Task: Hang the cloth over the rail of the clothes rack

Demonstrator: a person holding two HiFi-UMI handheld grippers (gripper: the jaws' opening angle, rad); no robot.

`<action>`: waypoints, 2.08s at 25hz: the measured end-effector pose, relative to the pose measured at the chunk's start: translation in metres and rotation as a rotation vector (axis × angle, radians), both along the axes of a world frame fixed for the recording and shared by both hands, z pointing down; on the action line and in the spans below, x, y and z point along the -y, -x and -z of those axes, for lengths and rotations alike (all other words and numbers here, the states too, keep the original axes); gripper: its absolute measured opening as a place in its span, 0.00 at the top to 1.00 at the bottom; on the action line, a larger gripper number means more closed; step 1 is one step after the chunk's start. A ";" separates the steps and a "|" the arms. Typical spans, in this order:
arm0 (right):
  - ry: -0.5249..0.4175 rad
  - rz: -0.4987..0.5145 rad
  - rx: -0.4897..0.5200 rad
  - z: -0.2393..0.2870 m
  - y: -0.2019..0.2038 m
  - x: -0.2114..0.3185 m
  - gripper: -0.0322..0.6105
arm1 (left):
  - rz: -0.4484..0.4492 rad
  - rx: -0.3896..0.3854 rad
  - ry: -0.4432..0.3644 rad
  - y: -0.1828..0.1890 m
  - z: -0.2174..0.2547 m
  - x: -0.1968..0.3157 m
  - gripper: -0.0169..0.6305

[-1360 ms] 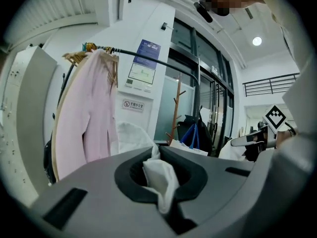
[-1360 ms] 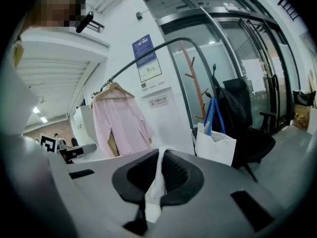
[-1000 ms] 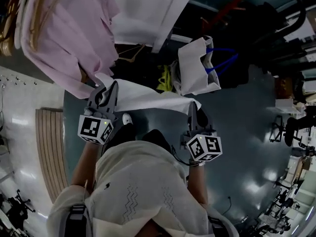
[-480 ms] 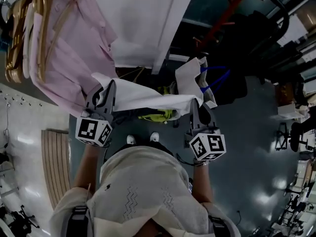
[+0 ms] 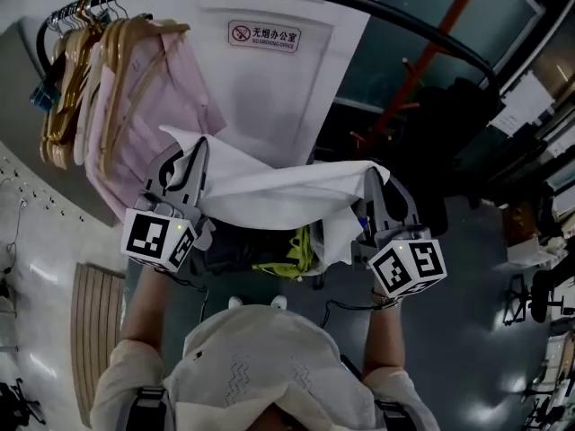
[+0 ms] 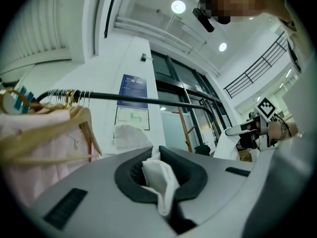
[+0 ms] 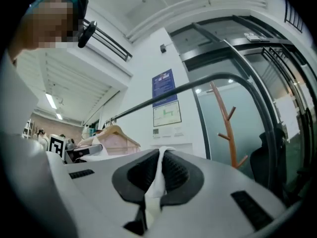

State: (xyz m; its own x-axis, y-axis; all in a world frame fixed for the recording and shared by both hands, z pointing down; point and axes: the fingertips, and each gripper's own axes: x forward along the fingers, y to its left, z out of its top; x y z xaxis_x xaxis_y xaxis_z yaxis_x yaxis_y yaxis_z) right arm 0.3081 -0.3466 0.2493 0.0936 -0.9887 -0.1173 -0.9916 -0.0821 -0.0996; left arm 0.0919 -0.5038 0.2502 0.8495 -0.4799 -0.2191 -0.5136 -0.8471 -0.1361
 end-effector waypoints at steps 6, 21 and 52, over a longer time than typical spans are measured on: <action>-0.117 0.026 -0.164 0.094 -0.002 0.012 0.92 | 0.042 -0.042 -0.150 -0.001 0.084 0.004 0.95; -0.209 0.001 -0.298 0.242 -0.010 0.037 0.92 | 0.163 -0.034 -0.453 -0.012 0.244 0.030 0.95; -0.076 0.012 -0.681 0.357 -0.100 0.217 0.91 | 0.345 0.350 -0.893 -0.133 0.354 0.175 0.95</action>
State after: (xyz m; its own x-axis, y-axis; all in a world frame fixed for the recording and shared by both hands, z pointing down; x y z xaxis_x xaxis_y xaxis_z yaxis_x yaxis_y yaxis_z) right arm 0.4079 -0.5639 -0.1073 -0.0364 -0.9759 -0.2151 -0.8361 -0.0881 0.5415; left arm 0.2249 -0.6792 -0.1034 0.7811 -0.4935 -0.3827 -0.5206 -0.1761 -0.8354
